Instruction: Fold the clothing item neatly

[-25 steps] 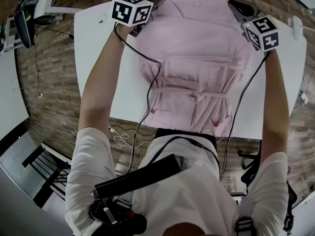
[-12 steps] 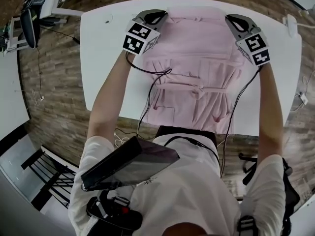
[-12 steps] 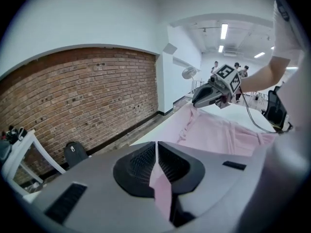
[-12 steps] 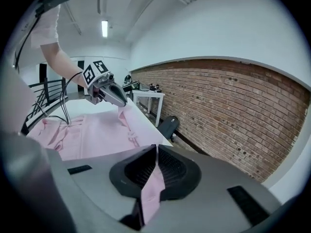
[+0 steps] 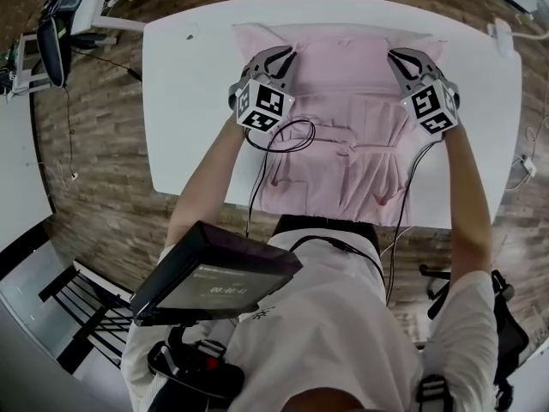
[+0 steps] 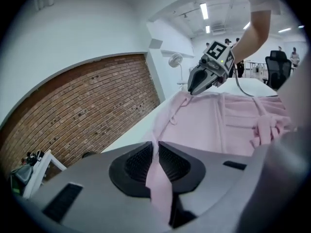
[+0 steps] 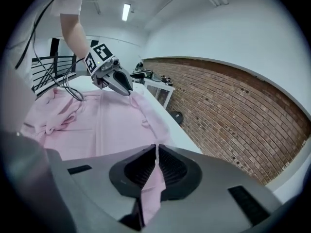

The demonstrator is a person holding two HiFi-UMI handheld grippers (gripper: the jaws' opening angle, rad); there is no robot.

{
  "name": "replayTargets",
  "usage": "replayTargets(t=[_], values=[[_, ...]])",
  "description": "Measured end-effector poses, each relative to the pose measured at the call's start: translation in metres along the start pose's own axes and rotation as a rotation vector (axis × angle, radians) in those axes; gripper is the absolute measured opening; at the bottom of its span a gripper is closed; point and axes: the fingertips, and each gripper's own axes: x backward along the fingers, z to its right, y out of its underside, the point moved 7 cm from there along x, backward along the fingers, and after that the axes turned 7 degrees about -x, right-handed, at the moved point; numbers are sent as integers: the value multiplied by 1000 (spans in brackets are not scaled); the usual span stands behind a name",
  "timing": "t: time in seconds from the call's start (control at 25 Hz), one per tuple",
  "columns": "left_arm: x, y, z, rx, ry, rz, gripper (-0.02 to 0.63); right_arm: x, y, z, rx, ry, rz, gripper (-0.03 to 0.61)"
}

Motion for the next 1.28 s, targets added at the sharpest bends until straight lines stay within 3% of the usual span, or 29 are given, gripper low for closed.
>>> replayTargets(t=[0.08,0.36,0.48,0.68,0.8,0.96,1.08,1.16,1.28], values=[[4,11,8,15,-4,-22,48,0,10,-6,7,-16,-43,21],[17,36,10,139,-4,-53,49,8,26,-8,-3,-39,-124,55],[19,30,-5,182,-19,-25,49,16,18,0,-58,-10,-93,55],[10,10,-30,186,-20,14,49,17,-4,14,-224,12,-2,55],[-1,-8,-42,209,41,36,48,8,-16,21,-306,16,34,55],[-26,-32,-42,227,153,63,48,-17,-29,22,-336,35,19,54],[-41,-39,-27,234,262,42,48,-33,-32,10,-348,-14,-17,54],[-44,-36,-15,200,338,5,46,-39,-28,-2,-333,-65,-51,54],[-44,-16,2,61,385,-85,44,-39,-13,-16,-296,-109,-131,54]])
